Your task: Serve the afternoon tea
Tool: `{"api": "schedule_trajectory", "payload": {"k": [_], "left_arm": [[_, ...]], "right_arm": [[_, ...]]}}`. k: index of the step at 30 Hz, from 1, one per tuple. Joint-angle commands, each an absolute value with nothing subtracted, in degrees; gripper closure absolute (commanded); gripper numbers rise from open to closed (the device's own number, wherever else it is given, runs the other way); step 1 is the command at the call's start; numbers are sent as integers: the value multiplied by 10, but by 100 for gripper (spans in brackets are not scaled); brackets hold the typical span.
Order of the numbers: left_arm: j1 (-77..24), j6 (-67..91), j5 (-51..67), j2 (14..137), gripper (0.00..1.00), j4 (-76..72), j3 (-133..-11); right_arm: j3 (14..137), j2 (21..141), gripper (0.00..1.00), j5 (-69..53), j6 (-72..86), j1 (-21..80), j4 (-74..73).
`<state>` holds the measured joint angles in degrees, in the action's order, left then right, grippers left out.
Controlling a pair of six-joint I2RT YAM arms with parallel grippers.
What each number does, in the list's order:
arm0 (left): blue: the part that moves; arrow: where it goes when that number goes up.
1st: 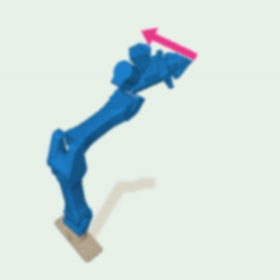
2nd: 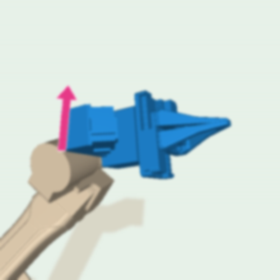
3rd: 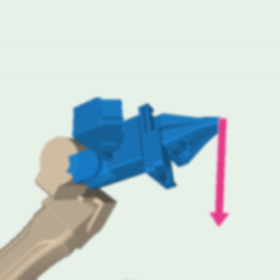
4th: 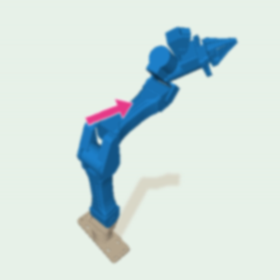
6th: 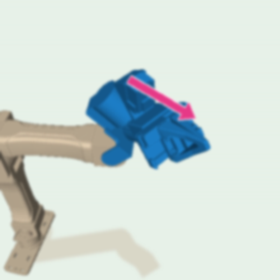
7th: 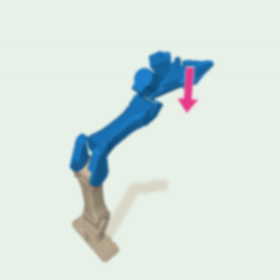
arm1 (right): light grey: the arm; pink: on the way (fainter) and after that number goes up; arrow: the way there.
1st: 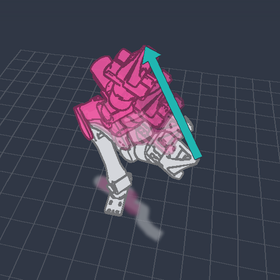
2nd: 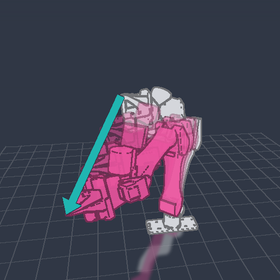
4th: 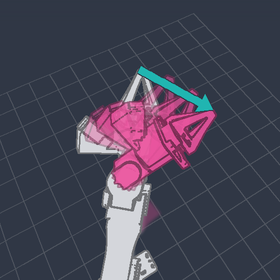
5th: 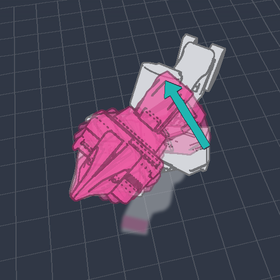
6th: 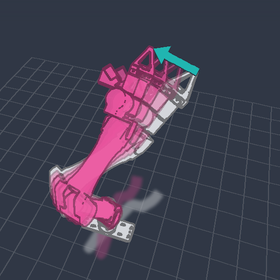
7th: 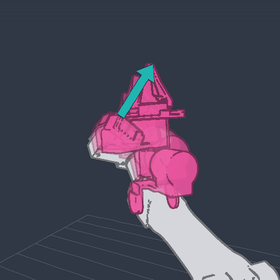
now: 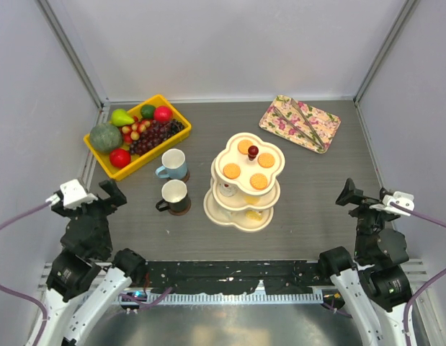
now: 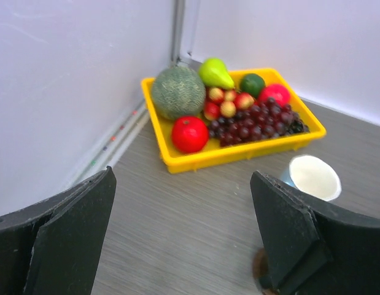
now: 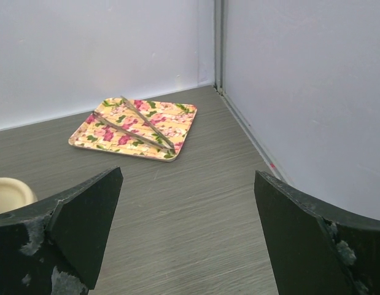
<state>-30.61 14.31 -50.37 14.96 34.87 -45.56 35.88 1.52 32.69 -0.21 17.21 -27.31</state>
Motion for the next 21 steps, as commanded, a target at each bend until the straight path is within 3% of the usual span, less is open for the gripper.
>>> {"api": "schedule_trajectory", "payload": {"k": [1, 8, 21], "left_arm": [[-304, 28, -580, 56, 1, 206, -367], [-304, 3, -595, -31, 1, 121, -278], [-265, 18, -585, -49, 1, 110, -254]], "right_arm": [[344, -16, 5, 382, -11, 174, -243], [309, -74, 5, 447, -1, 174, -221], [301, -100, 5, 410, -26, 170, -204]]}}
